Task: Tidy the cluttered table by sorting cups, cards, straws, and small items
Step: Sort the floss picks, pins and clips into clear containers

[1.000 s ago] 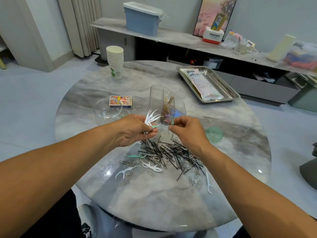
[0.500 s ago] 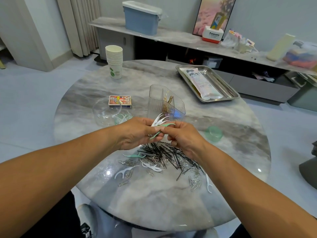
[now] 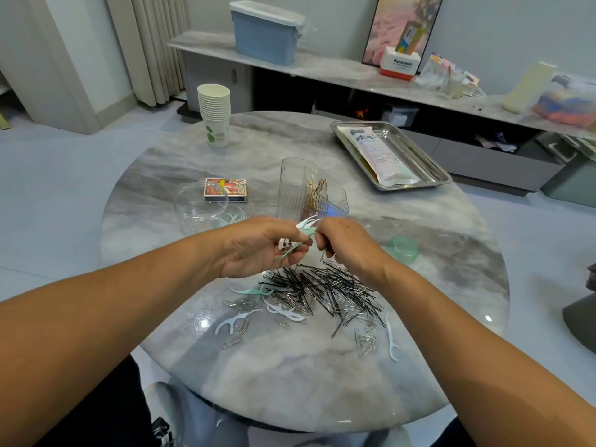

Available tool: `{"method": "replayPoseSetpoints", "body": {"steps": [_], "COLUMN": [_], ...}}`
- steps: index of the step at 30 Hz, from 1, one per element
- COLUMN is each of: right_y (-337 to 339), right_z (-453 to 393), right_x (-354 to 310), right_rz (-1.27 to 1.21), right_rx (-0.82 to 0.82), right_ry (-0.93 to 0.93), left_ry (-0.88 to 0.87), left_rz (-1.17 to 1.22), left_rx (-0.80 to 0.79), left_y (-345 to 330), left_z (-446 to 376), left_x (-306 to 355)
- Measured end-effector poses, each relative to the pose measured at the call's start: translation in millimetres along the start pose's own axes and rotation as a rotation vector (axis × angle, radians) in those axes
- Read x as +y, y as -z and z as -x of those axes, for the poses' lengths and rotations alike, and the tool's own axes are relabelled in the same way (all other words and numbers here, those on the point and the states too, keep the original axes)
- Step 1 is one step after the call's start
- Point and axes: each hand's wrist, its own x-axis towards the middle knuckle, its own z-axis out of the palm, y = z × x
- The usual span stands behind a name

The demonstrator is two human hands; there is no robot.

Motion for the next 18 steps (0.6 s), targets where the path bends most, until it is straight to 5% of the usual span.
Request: {"method": "replayPoseSetpoints", "body": {"steps": [4,8,13,18], "right_y": [3.7,-3.4,-9.5,-16.4], "right_z": [0.4,2.2,2.2,1.2], "right_x": [4.5,6.5,7.2,12.3], "right_rz": [0.09,-0.163,-0.414,-0.457], "right_rx": [-0.06,0.058,0.02,-0.054], "right_ry": [0.056,0.11,-0.132,-0.193], "left_ry": [0.005,-0.013,0.002,0.056], "left_rz": [-0.02,-0.046,0.109,0.017], "left_rx": [0.051,0.142,0.15,0.059], "left_y": [-0.7,1.7,3.6,-1.2], "left_z": [-0.9,-3.8,-3.9,-0.4], "left_x": [0.4,-1.6,3.0,-3.4]}}
